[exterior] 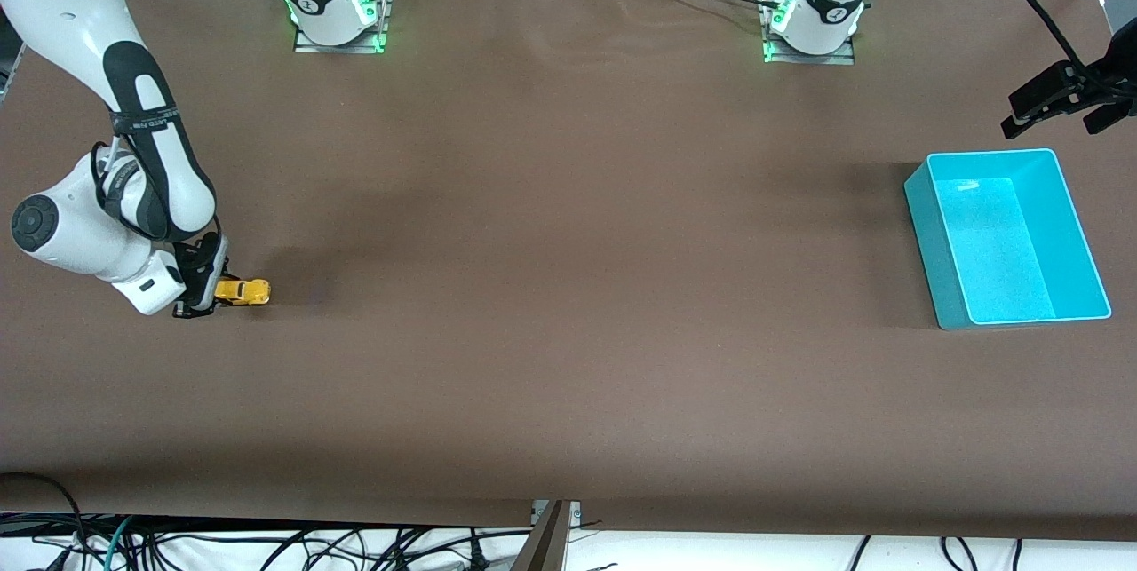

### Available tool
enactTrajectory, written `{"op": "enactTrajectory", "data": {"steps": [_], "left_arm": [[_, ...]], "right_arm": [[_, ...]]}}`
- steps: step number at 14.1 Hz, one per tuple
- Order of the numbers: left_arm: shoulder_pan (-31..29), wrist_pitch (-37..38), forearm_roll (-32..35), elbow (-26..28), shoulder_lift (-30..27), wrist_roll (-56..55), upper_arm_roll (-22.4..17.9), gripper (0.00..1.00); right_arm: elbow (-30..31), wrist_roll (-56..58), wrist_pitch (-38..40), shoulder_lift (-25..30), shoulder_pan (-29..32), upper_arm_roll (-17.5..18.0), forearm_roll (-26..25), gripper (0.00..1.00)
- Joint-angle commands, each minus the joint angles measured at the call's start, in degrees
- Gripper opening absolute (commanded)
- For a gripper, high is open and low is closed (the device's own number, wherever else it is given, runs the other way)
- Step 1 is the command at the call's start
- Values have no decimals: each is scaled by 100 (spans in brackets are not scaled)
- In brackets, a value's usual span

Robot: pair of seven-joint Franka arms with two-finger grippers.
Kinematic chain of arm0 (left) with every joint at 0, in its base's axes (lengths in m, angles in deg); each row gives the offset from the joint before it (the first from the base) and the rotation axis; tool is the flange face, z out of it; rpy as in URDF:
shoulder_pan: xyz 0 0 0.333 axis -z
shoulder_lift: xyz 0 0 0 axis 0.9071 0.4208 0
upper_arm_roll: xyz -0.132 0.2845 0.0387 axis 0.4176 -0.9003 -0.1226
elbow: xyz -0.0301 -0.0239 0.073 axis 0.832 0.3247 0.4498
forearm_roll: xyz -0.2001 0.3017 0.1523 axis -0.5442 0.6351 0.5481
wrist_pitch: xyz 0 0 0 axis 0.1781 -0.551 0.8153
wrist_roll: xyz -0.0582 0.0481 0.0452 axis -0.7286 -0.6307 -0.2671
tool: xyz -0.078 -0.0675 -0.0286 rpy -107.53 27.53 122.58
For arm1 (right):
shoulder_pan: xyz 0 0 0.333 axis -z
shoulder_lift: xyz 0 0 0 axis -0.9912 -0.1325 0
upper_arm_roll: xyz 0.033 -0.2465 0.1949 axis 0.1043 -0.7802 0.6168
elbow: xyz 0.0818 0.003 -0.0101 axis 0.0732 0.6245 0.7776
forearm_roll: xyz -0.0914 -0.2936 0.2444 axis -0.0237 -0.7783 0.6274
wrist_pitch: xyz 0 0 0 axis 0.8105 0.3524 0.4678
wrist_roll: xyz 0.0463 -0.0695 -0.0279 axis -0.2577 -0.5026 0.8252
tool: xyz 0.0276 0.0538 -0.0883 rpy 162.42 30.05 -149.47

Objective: Wind and store yellow beetle car
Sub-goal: 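Drag the held car backward along the table with the right gripper, then open the right gripper, releasing the car to roll toward the bin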

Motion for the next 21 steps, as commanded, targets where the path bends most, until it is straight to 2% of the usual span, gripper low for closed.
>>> {"op": "enactTrajectory", "data": {"steps": [1,12,13,14,16,21], "left_arm": [[-23,92,-68,-158,67,34,14,100],[-23,92,-77,-158,67,34,14,100],[-23,92,-68,-167,67,34,14,100],[-23,92,-68,-158,67,26,14,100],[-23,92,-60,-167,67,34,6,100],[-31,92,-51,-167,67,34,6,100]], "right_arm": [[125,292,-7,-278,232,-19,35,29],[107,310,-16,-278,461,-19,35,32],[99,319,-16,-278,461,-19,35,46],[29,336,-7,-270,452,-19,35,99],[-278,729,115,-165,443,8,26,100],[-981,697,984,81,408,17,53,100]]}}
